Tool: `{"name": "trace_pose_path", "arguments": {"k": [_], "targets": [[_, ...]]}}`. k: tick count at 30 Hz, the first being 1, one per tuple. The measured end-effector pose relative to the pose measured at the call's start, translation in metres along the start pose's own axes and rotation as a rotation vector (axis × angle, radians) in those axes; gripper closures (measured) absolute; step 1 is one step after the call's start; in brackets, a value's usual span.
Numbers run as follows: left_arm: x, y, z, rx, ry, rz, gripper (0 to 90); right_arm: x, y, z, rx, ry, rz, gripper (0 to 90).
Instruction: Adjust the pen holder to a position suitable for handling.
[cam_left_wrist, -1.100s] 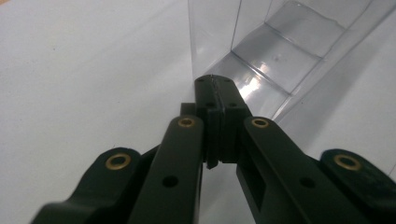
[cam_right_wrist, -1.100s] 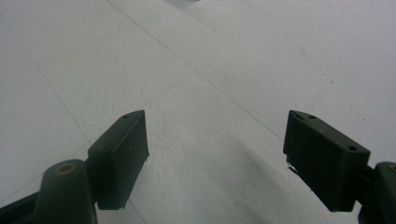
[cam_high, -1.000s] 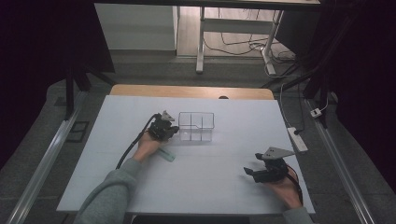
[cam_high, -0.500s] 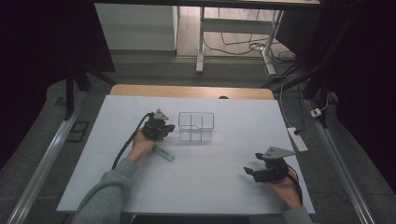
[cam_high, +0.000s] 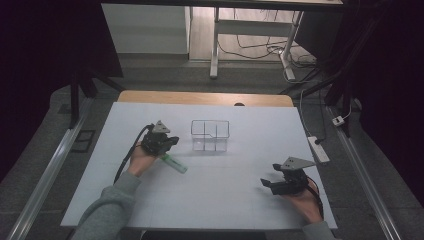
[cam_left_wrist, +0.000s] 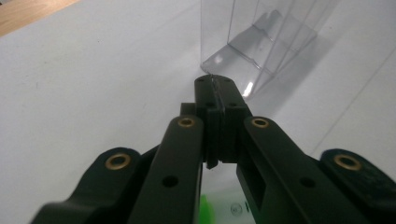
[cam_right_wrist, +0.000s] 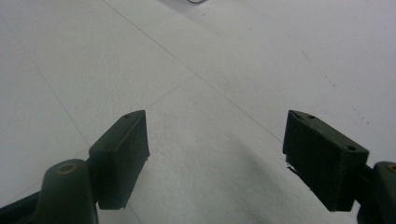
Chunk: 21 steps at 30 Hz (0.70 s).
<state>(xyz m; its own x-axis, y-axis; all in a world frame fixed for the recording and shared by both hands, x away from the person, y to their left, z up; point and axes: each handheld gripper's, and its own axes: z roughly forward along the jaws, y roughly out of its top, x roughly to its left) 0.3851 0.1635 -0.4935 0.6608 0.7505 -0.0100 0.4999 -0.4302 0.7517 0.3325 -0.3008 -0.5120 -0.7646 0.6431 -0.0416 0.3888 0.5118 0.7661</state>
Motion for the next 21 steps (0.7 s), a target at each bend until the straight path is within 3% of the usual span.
{"name": "trace_pose_path", "arguments": {"k": [12,21], "targets": [[0.01,-0.013,-0.037,0.018,0.022,0.031,88.9,0.001,0.0,-0.003,-0.002,0.002,-0.002,22.1],[0.024,-0.019,-0.037,0.073,0.022,0.028,88.9,0.0,-0.001,-0.003,-0.001,-0.001,0.001,22.1]]}}
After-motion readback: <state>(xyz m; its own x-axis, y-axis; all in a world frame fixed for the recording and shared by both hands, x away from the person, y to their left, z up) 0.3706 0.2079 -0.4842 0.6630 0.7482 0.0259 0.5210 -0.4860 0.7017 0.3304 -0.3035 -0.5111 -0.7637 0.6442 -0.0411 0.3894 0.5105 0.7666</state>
